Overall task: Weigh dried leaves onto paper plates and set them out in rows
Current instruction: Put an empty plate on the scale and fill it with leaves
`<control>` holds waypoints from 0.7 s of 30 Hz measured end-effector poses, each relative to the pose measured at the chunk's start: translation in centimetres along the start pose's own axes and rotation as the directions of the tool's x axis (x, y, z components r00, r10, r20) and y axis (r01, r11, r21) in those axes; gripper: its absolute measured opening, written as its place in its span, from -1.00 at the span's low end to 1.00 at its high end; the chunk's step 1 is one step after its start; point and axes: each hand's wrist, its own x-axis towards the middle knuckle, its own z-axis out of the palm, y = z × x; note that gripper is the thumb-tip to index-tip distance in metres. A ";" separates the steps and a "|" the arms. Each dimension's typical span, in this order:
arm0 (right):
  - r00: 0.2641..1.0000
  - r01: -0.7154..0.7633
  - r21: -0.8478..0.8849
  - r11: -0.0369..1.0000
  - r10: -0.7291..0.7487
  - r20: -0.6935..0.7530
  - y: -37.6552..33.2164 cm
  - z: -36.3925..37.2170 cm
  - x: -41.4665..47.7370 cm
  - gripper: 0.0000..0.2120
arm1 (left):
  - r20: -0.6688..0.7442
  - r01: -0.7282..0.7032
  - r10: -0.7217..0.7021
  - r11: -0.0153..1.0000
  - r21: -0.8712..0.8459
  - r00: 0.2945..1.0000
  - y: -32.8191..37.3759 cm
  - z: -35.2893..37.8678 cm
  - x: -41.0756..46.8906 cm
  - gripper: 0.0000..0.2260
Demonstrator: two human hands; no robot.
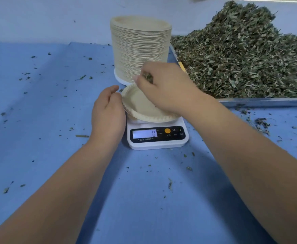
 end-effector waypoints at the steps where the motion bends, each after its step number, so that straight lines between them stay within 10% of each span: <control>1: 0.997 0.022 -0.017 1.000 -0.021 0.073 0.0 0.3 -0.1 -0.68 | 0.003 0.000 0.000 1.000 -0.009 1.000 0.0 0.0 0.0 -0.51; 7: 0.995 -0.022 0.127 0.992 0.010 0.098 0.8 -0.6 -1.1 -0.67 | 0.037 -0.028 0.028 1.000 0.000 0.999 0.1 0.0 -0.1 -0.48; 13: 0.966 -0.139 0.183 0.973 0.174 -0.191 5.7 -2.1 -3.0 -0.70 | 0.031 -0.046 0.045 0.998 0.044 0.999 0.3 0.1 -0.6 -0.58; 21: 0.882 -0.471 -0.243 0.848 0.461 -0.101 12.3 -1.3 -4.5 -0.54 | 0.065 -0.073 0.069 0.995 0.064 0.995 -0.2 0.1 -0.4 -0.57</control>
